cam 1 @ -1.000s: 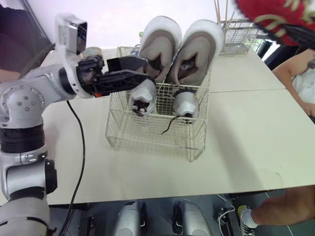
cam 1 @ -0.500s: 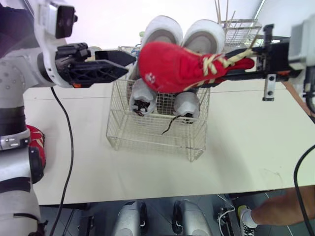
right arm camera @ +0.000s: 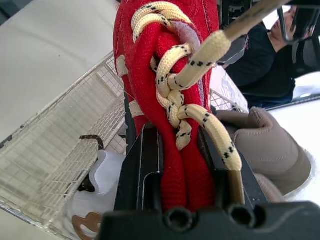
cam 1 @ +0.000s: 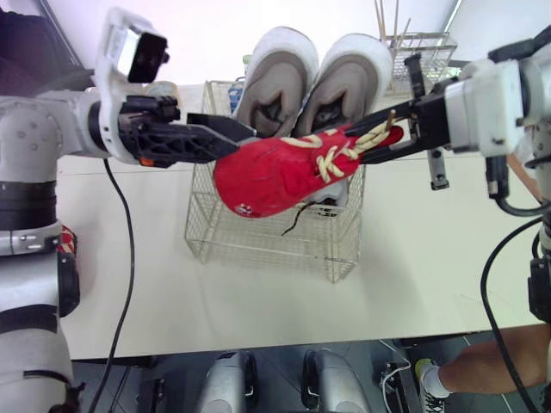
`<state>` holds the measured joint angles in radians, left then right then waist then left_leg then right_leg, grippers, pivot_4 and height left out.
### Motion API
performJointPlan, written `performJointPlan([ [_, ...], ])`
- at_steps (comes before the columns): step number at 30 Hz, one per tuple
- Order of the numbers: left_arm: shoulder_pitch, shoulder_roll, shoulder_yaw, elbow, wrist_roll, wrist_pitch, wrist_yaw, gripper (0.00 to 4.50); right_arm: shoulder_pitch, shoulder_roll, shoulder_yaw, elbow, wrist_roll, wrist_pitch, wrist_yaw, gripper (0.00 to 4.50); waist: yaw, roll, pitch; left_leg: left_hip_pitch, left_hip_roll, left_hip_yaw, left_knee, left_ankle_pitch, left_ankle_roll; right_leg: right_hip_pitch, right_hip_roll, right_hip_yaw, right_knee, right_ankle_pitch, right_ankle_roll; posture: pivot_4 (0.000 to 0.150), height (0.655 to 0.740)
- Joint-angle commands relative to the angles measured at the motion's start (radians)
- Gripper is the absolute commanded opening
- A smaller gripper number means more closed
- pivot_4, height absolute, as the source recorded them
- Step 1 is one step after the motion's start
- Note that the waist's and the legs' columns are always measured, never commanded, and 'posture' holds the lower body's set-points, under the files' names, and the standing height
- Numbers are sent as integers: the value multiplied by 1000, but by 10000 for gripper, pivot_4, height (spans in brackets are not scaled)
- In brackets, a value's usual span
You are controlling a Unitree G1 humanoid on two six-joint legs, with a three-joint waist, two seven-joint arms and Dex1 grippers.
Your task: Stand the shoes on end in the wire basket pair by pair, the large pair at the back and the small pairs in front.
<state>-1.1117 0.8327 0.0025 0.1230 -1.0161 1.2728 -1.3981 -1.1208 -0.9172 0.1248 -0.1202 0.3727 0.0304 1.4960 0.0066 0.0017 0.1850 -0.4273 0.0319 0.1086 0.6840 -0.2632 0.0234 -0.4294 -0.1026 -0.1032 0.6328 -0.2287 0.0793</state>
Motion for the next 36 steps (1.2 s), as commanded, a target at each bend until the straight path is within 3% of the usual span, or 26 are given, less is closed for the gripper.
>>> performJointPlan([
  [1, 1, 11, -25, -58, -13, 29, -36, 41958, -53, 20, -14, -3, -2, -10, 4, 3420, 0, 0, 0, 0, 0, 0, 0, 0, 0, 0, 0, 0, 0, 0, 0, 1500, 7400],
  [11, 3, 11, -100, -60, 32, 29, -96, 41958, -67, 44, -4, -22, -4, -6, 23, 3420, -1, 0, 0, 0, 0, 0, 0, 0, 0, 0, 0, 0, 1, 0, 0, 1500, 7400],
  [14, 11, 17, -126, -64, 57, 2, -128, 33612, -69, 50, -3, -27, -6, -2, 21, 3395, -1, 0, 0, 0, 0, 0, 0, 0, 0, 0, 0, 0, 1, 0, 0, 1500, 7400],
  [19, 25, 15, -132, -76, 63, 0, -153, 12666, -73, 57, -8, -31, -15, 7, 19, 3395, -2, 0, 0, 0, 0, 0, 0, 0, 0, 0, 0, 0, 1, 0, 0, 1500, 7400],
  [21, 32, 9, -122, -78, 59, 7, -148, 8014, -72, 55, -13, -38, -15, 22, 12, 3395, -2, 0, 0, 0, 0, 0, 0, 0, 0, 0, 0, 0, 1, 0, 0, 1500, 7400],
  [24, 44, -3, -97, -84, 47, 21, -125, 5092, -68, 40, -26, -53, -6, 71, 3, 3395, -1, 0, 0, 0, 0, 0, 0, 0, 0, 0, 0, 0, 1, 0, 0, 1500, 7400],
  [27, 71, -17, -57, -102, 34, 21, -89, 4886, -75, -19, -56, -88, 53, 224, 13, 16777, 0, 0, 0, 0, 0, 0, 0, 0, 0, 0, 0, 0, 1, 0, 0, 1500, 7400],
  [32, 109, -43, 0, -124, 12, 20, -29, 4872, -117, -72, -114, -115, 152, 424, -30, 43848, 2, 0, 0, 0, 0, -1, 1, 0, 0, 0, -1, 0, 1, 0, 0, 1500, 7400],
  [36, 155, -74, 51, -157, 0, -28, 18, 4872, -158, -152, -191, -42, 286, 722, -75, 44587, 2, 0, 0, 0, 0, -1, 0, 0, 0, 0, -1, 0, 2, 0, 0, 1500, 7400],
])
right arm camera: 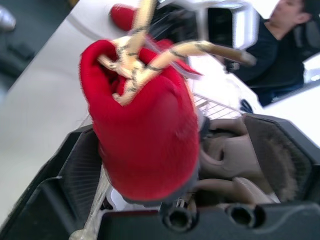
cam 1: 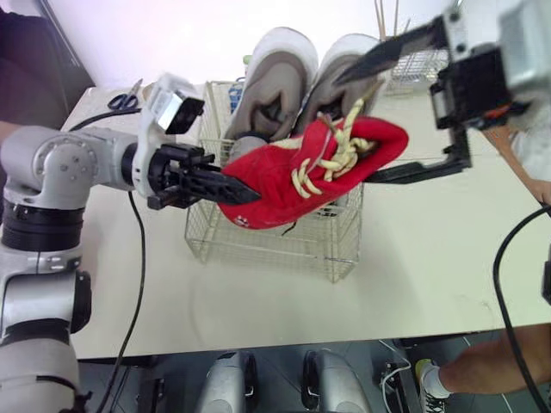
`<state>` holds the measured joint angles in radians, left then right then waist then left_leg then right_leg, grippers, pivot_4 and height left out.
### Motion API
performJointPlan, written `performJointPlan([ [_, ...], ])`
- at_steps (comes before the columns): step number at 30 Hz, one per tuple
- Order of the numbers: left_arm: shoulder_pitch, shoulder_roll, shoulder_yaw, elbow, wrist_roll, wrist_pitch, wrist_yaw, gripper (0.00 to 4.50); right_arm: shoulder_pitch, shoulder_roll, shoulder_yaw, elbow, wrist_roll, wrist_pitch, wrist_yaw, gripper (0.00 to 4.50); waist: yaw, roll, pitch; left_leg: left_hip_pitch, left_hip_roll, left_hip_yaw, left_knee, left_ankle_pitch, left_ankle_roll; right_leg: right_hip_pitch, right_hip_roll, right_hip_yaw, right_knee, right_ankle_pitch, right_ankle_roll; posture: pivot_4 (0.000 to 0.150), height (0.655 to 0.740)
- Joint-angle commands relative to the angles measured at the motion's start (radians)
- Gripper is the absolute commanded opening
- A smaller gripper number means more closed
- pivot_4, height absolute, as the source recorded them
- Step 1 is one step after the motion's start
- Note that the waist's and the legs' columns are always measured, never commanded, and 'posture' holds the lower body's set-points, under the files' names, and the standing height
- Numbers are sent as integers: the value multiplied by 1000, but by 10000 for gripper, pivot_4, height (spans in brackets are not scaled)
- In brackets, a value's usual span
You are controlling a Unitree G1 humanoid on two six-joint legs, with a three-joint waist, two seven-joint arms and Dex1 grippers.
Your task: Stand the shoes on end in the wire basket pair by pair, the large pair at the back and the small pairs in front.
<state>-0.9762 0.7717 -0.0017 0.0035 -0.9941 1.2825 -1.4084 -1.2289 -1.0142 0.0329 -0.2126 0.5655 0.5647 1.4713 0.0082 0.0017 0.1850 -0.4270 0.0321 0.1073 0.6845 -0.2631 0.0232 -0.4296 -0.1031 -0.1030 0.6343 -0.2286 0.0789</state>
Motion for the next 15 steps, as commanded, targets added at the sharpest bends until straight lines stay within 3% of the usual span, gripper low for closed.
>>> performJointPlan([
  [1, 29, -23, 69, -42, -24, -53, 39, 4872, -55, -68, -121, 79, 122, 256, -73, 44587, 1, 0, 0, 0, 0, 0, 0, 0, 0, 0, 0, 0, 0, 0, 0, 1500, 7400],
  [7, 69, -153, 176, -10, -36, -152, 189, 4872, 74, -74, -346, 159, 332, 659, -283, 44587, 5, -2, -1, 0, -1, 0, 0, -3, 4, 1, -2, 0, -1, 0, -1, 1500, 7400],
  [10, 84, -220, 200, -8, -42, -186, 250, 4872, 163, 15, -482, 170, 390, 796, -468, 44587, 2, -2, -1, 0, -1, 0, 0, -3, 6, 2, -3, -1, -1, 1, -1, 1500, 7400],
  [15, 100, -303, 219, -35, -68, -208, 337, 4872, 213, 279, -772, 151, 579, 1020, -769, 44587, 4, -2, -1, 1, -1, 0, 0, 0, 0, 0, -2, -1, 2, 1, -1, 1500, 7400],
])
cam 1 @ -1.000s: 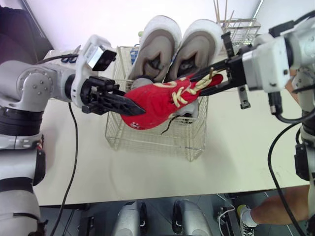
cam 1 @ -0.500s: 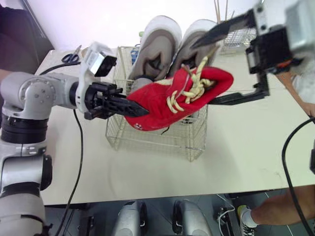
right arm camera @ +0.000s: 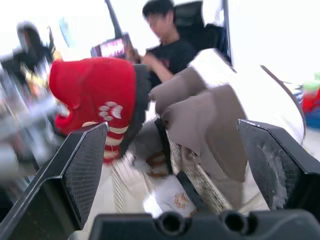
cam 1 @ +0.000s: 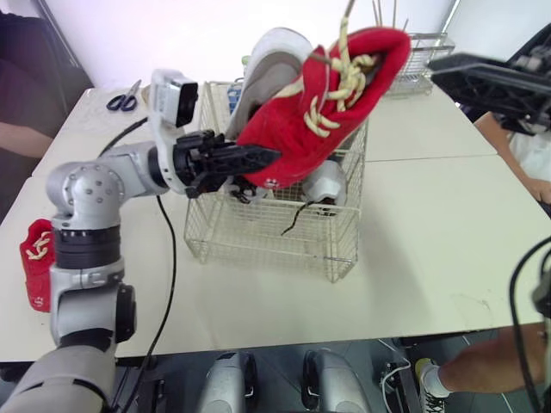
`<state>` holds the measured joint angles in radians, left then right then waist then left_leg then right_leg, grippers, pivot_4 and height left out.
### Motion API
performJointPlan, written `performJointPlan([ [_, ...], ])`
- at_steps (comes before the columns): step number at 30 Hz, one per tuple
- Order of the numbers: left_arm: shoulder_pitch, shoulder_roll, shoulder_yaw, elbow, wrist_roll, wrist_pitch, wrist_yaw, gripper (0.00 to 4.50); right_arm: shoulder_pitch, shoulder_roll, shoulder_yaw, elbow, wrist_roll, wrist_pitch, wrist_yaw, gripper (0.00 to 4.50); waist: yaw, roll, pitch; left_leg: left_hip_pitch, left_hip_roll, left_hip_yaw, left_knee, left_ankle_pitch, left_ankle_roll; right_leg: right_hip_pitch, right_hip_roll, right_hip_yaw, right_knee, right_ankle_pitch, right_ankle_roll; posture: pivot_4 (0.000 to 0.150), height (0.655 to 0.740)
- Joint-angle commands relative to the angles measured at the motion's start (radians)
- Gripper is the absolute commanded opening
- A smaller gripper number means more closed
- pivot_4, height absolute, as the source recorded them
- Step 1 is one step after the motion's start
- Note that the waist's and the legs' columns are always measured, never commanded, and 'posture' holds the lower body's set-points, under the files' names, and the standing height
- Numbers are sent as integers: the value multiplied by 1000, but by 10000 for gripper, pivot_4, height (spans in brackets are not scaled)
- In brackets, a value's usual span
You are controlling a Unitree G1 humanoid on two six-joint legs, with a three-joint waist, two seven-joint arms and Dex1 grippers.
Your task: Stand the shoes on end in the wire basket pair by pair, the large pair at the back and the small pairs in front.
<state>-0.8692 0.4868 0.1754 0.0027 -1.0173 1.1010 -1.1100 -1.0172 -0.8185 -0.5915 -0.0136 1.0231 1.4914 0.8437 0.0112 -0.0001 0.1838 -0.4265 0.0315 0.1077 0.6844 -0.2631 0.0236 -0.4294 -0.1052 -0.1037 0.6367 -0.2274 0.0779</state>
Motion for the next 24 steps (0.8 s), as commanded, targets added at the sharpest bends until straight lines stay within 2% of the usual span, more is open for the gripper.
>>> performJointPlan([
  [1, -7, -27, 46, -36, -50, -26, 50, 4872, 16, 125, -171, -80, 153, 110, -187, 44587, 1, 0, 0, 0, 0, 0, 0, 0, 0, 0, 0, 0, 0, 0, 0, 1500, 7400],
  [5, -7, -37, 44, -43, -66, -26, 71, 4872, 72, 257, -197, -147, 354, 98, -389, 44587, 0, 0, 0, 0, 0, -1, -1, 0, 0, 0, 1, 0, 1, 0, 0, 1500, 7400],
  [9, -20, -42, 40, -35, -80, -26, 83, 4872, 182, 290, -79, -197, 679, -98, -627, 44587, 1, 0, 0, 0, 0, -1, 0, 0, 0, 0, 1, 0, 0, 0, 0, 1500, 7400],
  [12, -19, -50, 33, -44, -91, -23, 93, 4872, 234, 278, 25, -238, 831, -254, -757, 44587, -3, 0, 0, 0, 0, -1, 0, 0, 0, 0, 1, 0, 0, 0, 0, 1500, 7400],
  [16, -8, -57, 26, -61, -106, -14, 106, 4872, 246, 265, 118, -259, 897, -400, -834, 44587, -5, 0, 0, 0, 0, -1, 0, -1, 2, 0, 2, 0, 0, 0, 0, 1500, 7400],
  [23, 7, -60, 22, -73, -120, -11, 131, 4872, 243, 235, 226, -278, 938, -520, -833, 44587, -3, 0, 0, 0, 0, -1, 0, -3, 5, 0, 2, 0, -1, 0, 0, 1500, 7400],
  [24, 7, -60, 22, -74, -122, -12, 134, 4872, 245, 230, 236, -280, 943, -530, -831, 39466, -3, 0, 0, 0, 0, -1, 0, -3, 5, 0, 2, 0, -1, 0, 0, 1500, 7400],
])
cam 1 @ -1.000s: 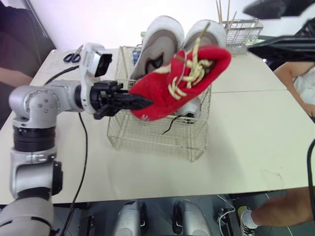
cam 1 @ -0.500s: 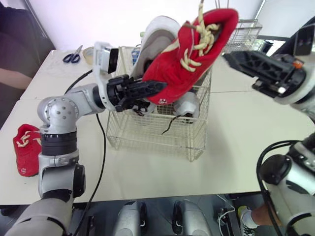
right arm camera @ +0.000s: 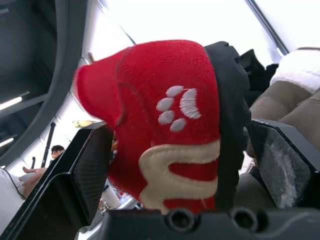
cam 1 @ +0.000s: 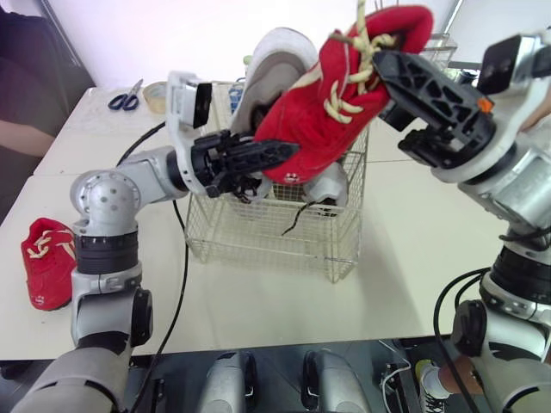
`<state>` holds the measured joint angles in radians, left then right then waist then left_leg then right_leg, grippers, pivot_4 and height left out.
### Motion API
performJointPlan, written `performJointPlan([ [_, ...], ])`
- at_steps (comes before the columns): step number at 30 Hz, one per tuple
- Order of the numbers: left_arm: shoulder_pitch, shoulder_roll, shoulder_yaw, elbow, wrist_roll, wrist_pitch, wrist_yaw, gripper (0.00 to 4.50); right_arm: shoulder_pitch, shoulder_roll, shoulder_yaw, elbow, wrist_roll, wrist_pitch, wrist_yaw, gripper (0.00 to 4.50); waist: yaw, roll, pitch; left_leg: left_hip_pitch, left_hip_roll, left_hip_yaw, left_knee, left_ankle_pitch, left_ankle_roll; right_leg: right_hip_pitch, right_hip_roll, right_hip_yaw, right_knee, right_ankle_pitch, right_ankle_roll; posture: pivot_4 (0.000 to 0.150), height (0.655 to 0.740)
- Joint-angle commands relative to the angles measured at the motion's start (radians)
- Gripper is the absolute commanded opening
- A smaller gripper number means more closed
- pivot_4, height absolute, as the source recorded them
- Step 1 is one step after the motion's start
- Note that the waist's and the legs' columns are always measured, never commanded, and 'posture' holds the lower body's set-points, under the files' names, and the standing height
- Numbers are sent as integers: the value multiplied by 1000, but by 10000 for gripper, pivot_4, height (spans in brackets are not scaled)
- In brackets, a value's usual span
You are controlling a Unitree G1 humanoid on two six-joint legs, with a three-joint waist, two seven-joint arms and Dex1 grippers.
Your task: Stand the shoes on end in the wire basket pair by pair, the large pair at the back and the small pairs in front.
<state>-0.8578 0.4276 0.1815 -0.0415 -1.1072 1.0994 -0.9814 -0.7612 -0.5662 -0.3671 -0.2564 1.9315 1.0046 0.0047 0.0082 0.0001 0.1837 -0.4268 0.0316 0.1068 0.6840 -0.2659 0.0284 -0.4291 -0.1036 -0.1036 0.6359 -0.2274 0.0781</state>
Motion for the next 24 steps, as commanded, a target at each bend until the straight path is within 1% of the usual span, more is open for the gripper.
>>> performJointPlan([
  [1, -3, -1, 17, -30, -34, -10, 9, 4872, -8, -28, 22, -39, 38, -52, 11, 36306, 1, 0, 0, 0, 0, 0, 0, 0, 1, 0, 0, 0, 0, 0, 0, 1500, 7400],
  [2, -3, -1, 18, -30, -36, -11, 12, 4872, -6, -32, 32, -41, 40, -58, 13, 31519, 1, 0, 0, 0, 0, 0, 0, 0, 1, 0, 0, 0, 0, 0, 0, 1500, 7400],
  [3, -3, -1, 19, -28, -38, -13, 15, 4872, -3, -35, 42, -45, 39, -64, 16, 25111, 2, 0, 0, 0, 0, 0, 0, -1, 1, 0, 0, 0, 0, 0, 0, 1500, 7400],
  [7, 0, 0, 18, -25, -40, -17, 24, 4872, -2, -46, 68, -59, 34, -92, 26, 8302, 2, 0, 0, 0, 0, 0, 0, -1, 1, 0, 0, 0, -1, 0, 0, 1500, 7400],
  [8, 2, 2, 17, -27, -39, -17, 28, 4872, -5, -50, 69, -63, 32, -99, 28, 6296, 1, 0, 0, 0, 0, 0, 0, -1, 1, 0, 0, 0, -1, 0, 0, 1500, 7400],
  [13, 11, 27, 24, -41, -58, 11, 51, 4872, -22, -75, 74, -79, 31, -126, 29, 5781, 2, 0, 0, 0, 0, 0, 0, -1, 1, 0, 0, 0, -1, 0, 0, 1500, 7400],
  [15, 15, 41, 31, -44, -74, 30, 74, 14055, -41, -93, 77, -80, 37, -128, 32, 5781, 1, 0, 0, 0, 0, 0, 0, -1, 1, 0, 0, 0, -1, 0, 0, 1500, 7400],
  [16, 16, 47, 33, -44, -81, 34, 82, 17417, -47, -100, 79, -80, 38, -129, 35, 5781, 1, 0, 0, 0, 0, 0, 0, -1, 1, 0, 0, 0, -1, 0, 0, 1500, 7400],
  [17, 18, 54, 39, -46, -92, 40, 89, 21971, -54, -107, 83, -79, 39, -127, 38, 5781, 1, 0, 0, 0, 0, 0, 0, -1, 1, 0, 0, 0, -1, 0, 0, 1500, 7400],
  [21, 35, 78, 61, -72, -117, 36, 122, 42870, -69, -135, 92, -72, 33, -120, 56, 5781, 2, 0, 0, 0, 0, 0, 0, -1, 1, 0, 0, 0, -1, 0, 0, 1500, 7400],
  [22, 42, 89, 69, -81, -124, 38, 128, 44285, -72, -144, 92, -65, 29, -119, 63, 5781, 2, 0, 0, 0, 0, 0, 0, -1, 1, 0, 0, 0, -1, 0, 0, 1500, 7400],
  [24, 56, 108, 81, -96, -137, 41, 136, 44285, -75, -159, 92, -56, 19, -118, 75, 5781, 3, 0, 0, 0, 0, 0, 0, -1, 2, 0, 0, 0, -1, 0, 0, 1500, 7400],
])
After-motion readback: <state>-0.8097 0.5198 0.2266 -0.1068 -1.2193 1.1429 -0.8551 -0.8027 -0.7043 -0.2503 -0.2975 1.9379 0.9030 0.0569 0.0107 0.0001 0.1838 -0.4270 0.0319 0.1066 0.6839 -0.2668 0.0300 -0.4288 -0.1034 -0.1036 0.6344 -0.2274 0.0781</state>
